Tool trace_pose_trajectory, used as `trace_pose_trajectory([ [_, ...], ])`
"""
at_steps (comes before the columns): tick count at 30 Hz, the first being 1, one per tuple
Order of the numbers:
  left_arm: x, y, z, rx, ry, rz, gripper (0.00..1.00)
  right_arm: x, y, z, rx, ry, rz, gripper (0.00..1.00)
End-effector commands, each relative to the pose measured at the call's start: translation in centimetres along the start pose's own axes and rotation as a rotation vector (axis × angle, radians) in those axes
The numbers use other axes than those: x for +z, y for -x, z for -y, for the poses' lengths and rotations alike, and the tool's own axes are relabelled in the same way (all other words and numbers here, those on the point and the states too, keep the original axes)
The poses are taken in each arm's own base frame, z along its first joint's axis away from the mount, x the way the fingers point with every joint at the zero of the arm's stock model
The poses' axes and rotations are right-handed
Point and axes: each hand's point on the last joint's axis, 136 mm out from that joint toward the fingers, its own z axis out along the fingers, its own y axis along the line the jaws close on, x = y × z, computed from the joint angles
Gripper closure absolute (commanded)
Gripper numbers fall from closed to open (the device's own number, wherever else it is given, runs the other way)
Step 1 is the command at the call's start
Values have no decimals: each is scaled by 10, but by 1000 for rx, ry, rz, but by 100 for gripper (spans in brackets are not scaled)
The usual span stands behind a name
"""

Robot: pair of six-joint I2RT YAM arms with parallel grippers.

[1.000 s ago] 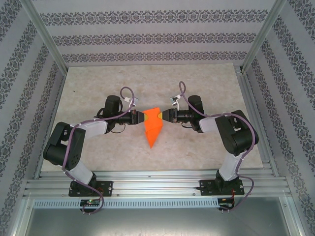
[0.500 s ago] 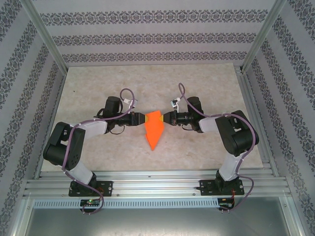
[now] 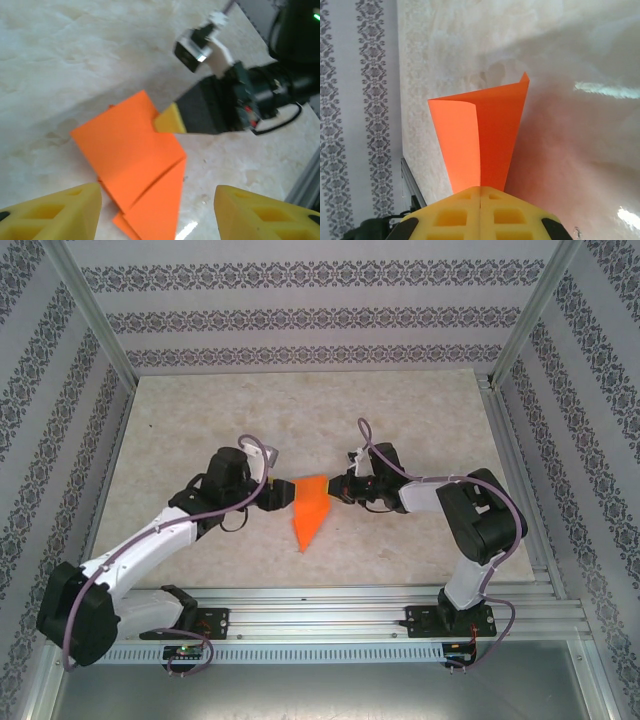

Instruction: Fold a paper plane with a square sheet of paper (fold left side to right side)

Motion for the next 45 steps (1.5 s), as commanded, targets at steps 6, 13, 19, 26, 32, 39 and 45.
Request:
trace_pose_trajectory([
  [6, 32, -65, 12, 145, 167, -149, 38, 0, 9, -9, 93, -49, 32, 100],
  [13, 67, -88, 15, 209, 251, -261, 39, -1, 8, -11, 101, -67, 26, 100],
  [19, 81, -96, 6, 212, 304, -298, 41, 1, 7, -11, 97, -78, 13, 100],
  [26, 91, -106, -6, 211, 360, -330, 45, 4, 7, -11, 99, -80, 5, 100],
  [32, 97, -113, -11, 212, 377, -355, 54, 10, 5, -8, 103, -91, -6, 100],
  [39, 100, -117, -15, 210, 392, -367, 63, 14, 3, -4, 105, -110, -17, 100],
  [45, 101, -120, -18, 203, 405, -374, 71, 14, 2, -1, 103, -123, -26, 98],
])
